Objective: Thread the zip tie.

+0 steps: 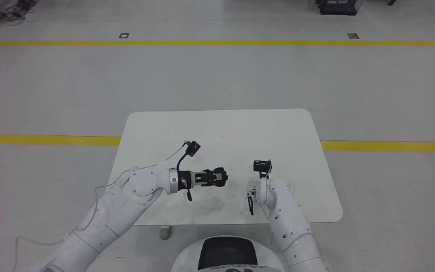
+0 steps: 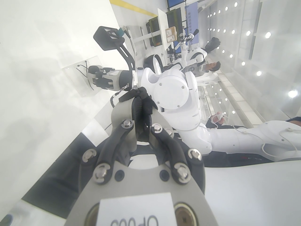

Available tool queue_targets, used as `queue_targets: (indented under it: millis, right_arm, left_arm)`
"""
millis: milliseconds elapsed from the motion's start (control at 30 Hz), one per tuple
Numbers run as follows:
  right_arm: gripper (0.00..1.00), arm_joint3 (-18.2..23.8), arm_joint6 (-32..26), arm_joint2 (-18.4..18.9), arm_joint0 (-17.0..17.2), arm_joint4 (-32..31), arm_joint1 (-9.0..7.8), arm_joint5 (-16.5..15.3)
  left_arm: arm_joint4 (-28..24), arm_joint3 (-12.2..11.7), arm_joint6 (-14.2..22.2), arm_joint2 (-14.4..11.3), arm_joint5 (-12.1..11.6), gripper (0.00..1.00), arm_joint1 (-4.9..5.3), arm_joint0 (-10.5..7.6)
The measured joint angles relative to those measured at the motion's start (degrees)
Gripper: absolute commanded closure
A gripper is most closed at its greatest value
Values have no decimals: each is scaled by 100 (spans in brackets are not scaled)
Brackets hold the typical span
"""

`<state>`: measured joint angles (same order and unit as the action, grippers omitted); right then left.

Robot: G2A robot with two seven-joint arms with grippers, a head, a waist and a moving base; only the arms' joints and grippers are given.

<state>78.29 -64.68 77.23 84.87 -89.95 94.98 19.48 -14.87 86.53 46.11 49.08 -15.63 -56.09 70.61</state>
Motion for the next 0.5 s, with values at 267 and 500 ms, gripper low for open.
queue_targets:
  millis: [267, 500]
  right_arm:
    - [82, 150, -3, -34, 84, 0, -14, 0]
    - [66, 441, -68, -26, 236, 0, -41, 0]
  left_arm:
    - [0, 0, 0, 0, 0, 100, 0, 0]
    - [0, 0, 0, 0, 0, 100, 0, 0]
